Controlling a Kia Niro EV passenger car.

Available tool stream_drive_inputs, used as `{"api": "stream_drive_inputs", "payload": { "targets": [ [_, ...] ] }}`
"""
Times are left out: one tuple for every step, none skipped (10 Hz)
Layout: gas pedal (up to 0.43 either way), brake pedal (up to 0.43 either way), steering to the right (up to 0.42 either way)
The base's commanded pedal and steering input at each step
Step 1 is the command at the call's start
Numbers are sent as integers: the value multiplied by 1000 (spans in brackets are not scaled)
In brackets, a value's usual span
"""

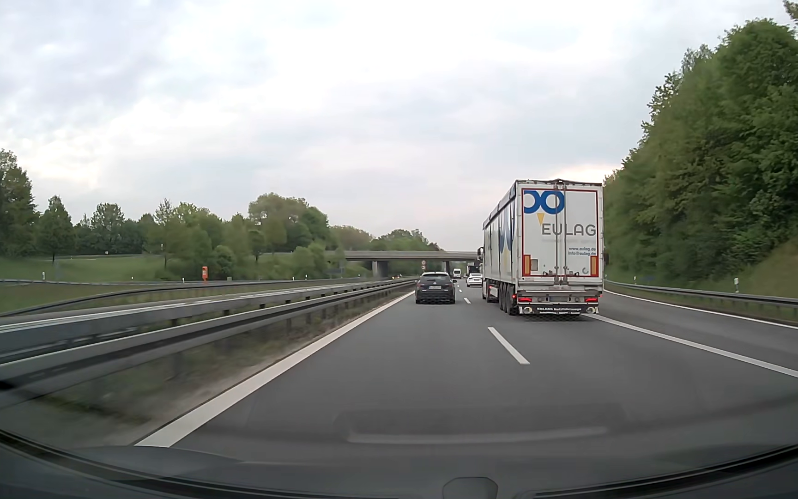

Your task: Follow the waypoints while adhering to traffic rules and regulations

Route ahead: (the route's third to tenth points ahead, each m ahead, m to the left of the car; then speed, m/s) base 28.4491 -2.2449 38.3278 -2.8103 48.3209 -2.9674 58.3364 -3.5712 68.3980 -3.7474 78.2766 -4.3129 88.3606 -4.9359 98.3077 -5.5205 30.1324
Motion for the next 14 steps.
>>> {"api": "stream_drive_inputs", "payload": {
  "targets": [
    [0,0,4],
    [0,0,5],
    [0,0,5],
    [0,0,5],
    [0,0,5],
    [0,0,6],
    [0,0,8],
    [0,0,8],
    [0,0,8],
    [0,0,7],
    [0,0,7],
    [0,0,6],
    [0,0,6],
    [0,0,6]
  ]
}}
